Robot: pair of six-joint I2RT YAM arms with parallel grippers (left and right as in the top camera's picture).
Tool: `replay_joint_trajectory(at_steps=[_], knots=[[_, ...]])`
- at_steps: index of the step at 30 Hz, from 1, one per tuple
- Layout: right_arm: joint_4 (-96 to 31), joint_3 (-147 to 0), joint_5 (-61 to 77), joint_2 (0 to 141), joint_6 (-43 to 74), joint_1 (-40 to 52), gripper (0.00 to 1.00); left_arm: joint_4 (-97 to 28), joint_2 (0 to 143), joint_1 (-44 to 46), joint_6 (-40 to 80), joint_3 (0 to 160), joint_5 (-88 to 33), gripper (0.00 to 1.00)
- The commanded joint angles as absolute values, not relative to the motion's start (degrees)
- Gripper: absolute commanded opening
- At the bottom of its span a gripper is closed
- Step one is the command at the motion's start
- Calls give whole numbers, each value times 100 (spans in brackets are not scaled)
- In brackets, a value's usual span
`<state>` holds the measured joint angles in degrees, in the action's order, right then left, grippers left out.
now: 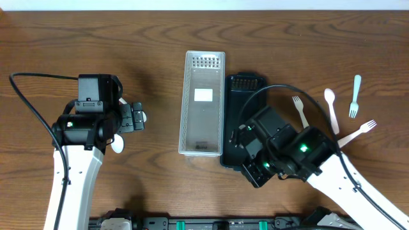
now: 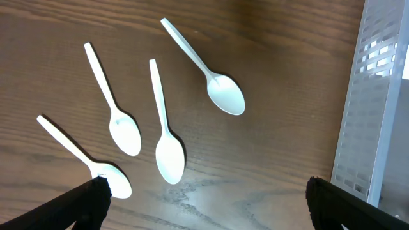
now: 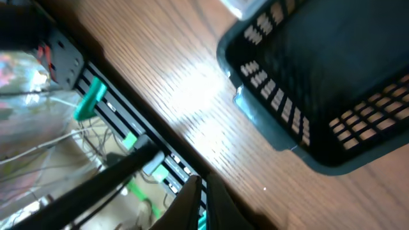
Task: Pack container
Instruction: 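Push the dark green basket left against the grey basket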
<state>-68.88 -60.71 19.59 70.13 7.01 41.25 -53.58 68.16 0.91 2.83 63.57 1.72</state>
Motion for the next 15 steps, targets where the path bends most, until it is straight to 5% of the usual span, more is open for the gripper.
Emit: replay_joint_trajectory(at_steps=[1, 15], knots=[[-6820, -5721, 1999, 7059, 703, 4213, 6, -5371, 6849, 93, 333, 6436, 211, 100], [-5900, -4657, 2292, 7216, 832, 4213, 8, -5371, 6849, 93, 333, 6436, 211, 100]])
